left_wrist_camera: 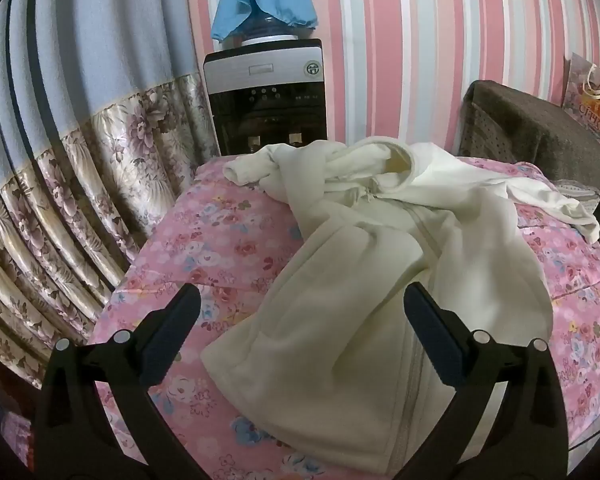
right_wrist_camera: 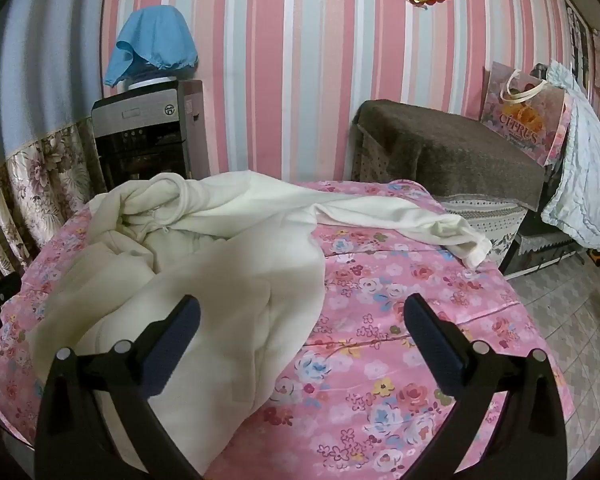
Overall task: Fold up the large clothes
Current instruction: 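Move both grippers toward the crumpled cream fleece jacket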
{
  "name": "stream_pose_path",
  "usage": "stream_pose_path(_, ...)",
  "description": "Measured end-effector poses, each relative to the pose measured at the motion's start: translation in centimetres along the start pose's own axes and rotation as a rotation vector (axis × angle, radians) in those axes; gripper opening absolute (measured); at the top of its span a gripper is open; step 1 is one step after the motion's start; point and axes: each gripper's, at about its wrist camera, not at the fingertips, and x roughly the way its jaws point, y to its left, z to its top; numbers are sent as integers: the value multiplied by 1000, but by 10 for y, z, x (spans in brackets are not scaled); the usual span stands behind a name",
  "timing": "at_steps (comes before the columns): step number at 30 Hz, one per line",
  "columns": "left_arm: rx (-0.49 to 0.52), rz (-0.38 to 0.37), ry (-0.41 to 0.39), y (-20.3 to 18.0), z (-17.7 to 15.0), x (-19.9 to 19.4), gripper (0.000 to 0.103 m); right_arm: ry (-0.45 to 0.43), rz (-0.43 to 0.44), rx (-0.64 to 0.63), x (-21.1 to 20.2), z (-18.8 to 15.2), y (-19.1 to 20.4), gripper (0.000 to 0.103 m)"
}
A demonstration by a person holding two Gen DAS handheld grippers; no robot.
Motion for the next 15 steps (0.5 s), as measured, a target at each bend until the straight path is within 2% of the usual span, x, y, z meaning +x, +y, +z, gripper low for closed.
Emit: stream_pose_path(15,1,-5,3,-2,-3,1,100,-12,2,-2,-2,1,-3,102)
